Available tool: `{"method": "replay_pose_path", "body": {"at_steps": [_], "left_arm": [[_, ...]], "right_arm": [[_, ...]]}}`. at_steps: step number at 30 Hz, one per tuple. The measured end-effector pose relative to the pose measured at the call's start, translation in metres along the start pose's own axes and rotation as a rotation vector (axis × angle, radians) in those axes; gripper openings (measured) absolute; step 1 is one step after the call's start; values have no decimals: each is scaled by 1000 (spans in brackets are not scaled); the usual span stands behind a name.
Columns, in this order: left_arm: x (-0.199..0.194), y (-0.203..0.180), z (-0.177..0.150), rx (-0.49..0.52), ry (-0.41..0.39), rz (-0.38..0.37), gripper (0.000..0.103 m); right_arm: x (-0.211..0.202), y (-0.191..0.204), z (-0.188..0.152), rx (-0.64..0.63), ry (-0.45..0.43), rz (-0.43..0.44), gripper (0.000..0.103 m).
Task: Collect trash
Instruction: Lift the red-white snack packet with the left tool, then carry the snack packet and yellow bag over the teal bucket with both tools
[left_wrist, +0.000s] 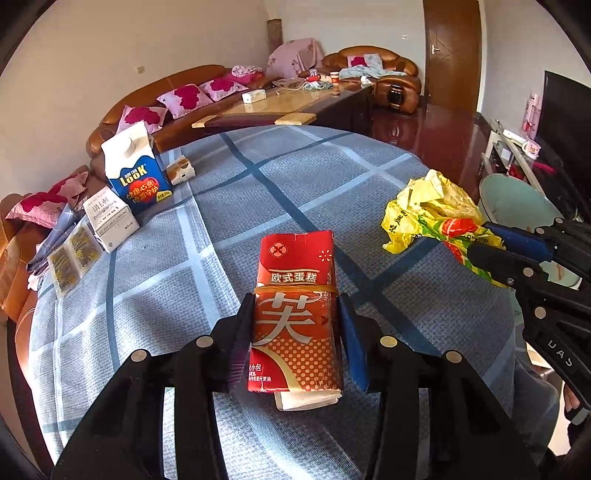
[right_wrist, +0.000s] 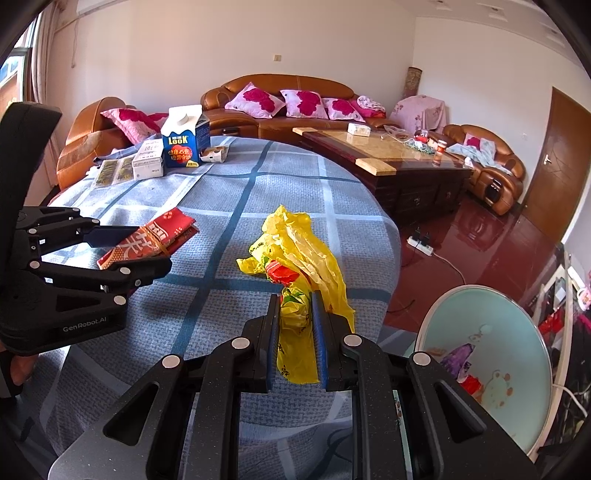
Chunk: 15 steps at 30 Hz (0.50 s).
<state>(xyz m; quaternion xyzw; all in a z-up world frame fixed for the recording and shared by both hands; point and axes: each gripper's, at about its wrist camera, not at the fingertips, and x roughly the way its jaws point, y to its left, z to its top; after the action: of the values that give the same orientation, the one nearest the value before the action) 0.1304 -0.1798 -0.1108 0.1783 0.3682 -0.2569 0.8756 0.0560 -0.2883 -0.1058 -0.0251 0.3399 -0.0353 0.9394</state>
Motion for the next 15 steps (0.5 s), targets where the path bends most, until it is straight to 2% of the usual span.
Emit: {"method": "replay_pose_path", "body": {"at_steps": [3,9,15], "left_arm": [[-3,1,-1,-6,-9,8,44],[-19,2,4,14,-68,74,44],[-35,-8,18,26,-132,72,44]], "right_arm": [[0,1,0,-4,-1,0,17],[-6,1,2,-16,-10,-10,17],[-16,-3,2,-33,-19,-46,17]]}}
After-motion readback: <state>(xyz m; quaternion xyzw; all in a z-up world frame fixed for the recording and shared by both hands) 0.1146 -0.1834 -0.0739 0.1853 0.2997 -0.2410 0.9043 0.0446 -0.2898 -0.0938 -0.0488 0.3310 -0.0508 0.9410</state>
